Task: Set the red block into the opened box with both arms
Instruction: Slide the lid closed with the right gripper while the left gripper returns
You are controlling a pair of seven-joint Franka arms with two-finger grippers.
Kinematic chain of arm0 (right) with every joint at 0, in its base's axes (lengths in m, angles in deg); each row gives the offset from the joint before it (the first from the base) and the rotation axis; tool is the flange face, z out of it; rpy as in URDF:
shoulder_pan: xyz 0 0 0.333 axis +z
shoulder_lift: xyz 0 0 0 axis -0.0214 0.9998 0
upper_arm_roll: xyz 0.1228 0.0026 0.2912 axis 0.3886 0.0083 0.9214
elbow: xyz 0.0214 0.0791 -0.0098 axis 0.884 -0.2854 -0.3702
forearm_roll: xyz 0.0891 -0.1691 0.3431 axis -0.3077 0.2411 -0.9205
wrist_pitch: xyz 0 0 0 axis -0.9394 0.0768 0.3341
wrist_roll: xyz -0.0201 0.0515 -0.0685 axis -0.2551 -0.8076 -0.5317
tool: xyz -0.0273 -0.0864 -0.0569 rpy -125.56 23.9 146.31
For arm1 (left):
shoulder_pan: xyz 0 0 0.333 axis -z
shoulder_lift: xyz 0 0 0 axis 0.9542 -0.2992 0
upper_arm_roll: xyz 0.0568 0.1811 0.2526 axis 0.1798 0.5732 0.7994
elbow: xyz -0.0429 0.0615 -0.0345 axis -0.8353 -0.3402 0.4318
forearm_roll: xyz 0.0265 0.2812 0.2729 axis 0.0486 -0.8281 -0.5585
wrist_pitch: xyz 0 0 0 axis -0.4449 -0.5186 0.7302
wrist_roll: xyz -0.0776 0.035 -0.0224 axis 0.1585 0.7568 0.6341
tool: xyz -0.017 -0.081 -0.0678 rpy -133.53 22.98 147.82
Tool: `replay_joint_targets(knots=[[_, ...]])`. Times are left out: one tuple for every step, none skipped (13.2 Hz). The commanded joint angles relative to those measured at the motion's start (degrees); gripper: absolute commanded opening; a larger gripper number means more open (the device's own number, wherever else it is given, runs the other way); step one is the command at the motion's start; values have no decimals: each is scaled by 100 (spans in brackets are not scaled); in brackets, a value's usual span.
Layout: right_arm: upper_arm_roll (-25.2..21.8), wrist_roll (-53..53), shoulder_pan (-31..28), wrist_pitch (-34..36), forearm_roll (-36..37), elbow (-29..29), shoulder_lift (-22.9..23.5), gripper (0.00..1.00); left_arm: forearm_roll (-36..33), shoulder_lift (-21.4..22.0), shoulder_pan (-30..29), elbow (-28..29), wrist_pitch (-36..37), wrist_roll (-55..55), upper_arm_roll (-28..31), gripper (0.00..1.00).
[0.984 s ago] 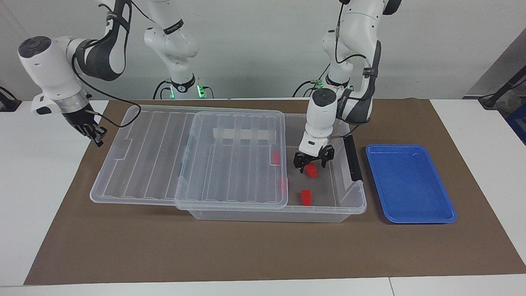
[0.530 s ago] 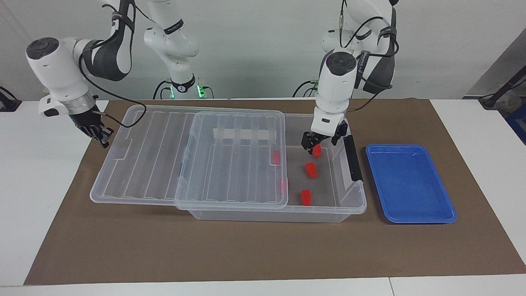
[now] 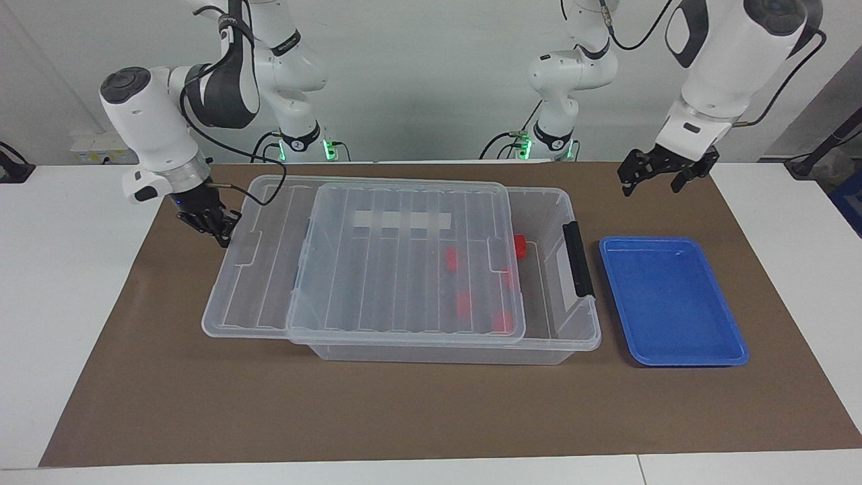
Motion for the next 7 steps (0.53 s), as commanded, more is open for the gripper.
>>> replay_joint_targets(knots=[[8, -37, 180, 74, -157, -17, -21, 0, 111, 258, -203, 454, -104, -484, -36, 100], [8, -29, 337, 74, -157, -17, -21, 0, 111, 373, -203, 692, -314, -458, -36, 100], [8, -20, 391, 74, -157, -26, -30, 0, 111, 382, -194, 694, -342, -414, -36, 100], [17, -11, 427, 65, -157, -35, -38, 0, 111, 382, -168, 685, -386, -414, -45, 100], [17, 32, 575, 65, -157, -44, -38, 0, 111, 382, -177, 685, -377, -414, -36, 100], [17, 59, 620, 65, -166, -44, -38, 0, 111, 382, -185, 685, -386, -414, -36, 100], [17, 59, 646, 65, -174, -44, -38, 0, 111, 382, -194, 685, -386, -414, -36, 100]])
